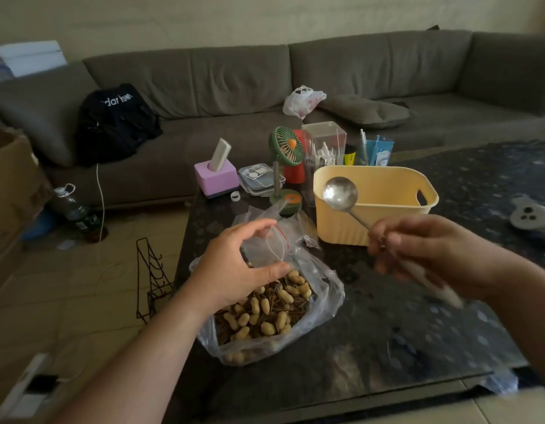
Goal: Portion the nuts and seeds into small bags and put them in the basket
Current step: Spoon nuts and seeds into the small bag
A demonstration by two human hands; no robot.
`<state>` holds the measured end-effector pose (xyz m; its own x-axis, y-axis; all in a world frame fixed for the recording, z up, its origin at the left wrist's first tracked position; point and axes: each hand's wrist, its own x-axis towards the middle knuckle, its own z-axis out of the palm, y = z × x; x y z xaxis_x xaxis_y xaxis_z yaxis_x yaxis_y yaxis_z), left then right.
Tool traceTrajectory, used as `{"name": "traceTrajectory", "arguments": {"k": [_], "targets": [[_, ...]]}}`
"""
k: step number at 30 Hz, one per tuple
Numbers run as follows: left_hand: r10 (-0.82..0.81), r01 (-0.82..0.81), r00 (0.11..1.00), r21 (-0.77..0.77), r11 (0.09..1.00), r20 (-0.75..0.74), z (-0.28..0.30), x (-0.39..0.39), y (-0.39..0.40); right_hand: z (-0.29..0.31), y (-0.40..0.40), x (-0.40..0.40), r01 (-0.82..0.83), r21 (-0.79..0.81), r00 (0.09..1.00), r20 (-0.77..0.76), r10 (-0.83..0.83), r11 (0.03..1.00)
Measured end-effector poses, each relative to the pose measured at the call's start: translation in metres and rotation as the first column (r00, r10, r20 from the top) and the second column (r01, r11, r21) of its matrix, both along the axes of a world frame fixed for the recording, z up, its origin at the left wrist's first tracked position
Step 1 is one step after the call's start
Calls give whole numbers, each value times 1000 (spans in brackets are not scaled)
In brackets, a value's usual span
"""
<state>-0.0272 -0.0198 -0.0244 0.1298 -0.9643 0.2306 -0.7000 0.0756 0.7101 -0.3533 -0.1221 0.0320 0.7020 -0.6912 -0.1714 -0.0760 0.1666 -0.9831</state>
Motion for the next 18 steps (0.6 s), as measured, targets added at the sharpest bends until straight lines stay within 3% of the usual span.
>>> {"name": "traceTrajectory", "arguments": {"k": [4, 5, 7, 10, 13, 18], "targets": [[-31, 32, 999, 76, 997, -12, 1, 3, 9, 2, 11, 27, -43, 54, 959, 283, 26, 998], [-35, 35, 999, 80, 996, -8, 1, 4, 12, 3, 14, 33, -5, -32, 973, 232, 12, 999], [-36, 36, 999, 70, 997, 8, 2, 9, 16, -2, 19, 44, 96, -384, 995, 27, -92, 918], [-30, 25, 993, 50, 998, 111, 5, 15, 20, -9, 27, 60, 114, -787, 960, -70, -271, 607], [-32, 18, 981, 74, 997, 190, 7, 19, 23, -7, 27, 68, -67, -897, 945, -198, -262, 437], [-40, 17, 976, 108, 994, 216, 5, 21, 24, -11, 33, 80, -208, -899, 918, -316, -239, 386]]}}
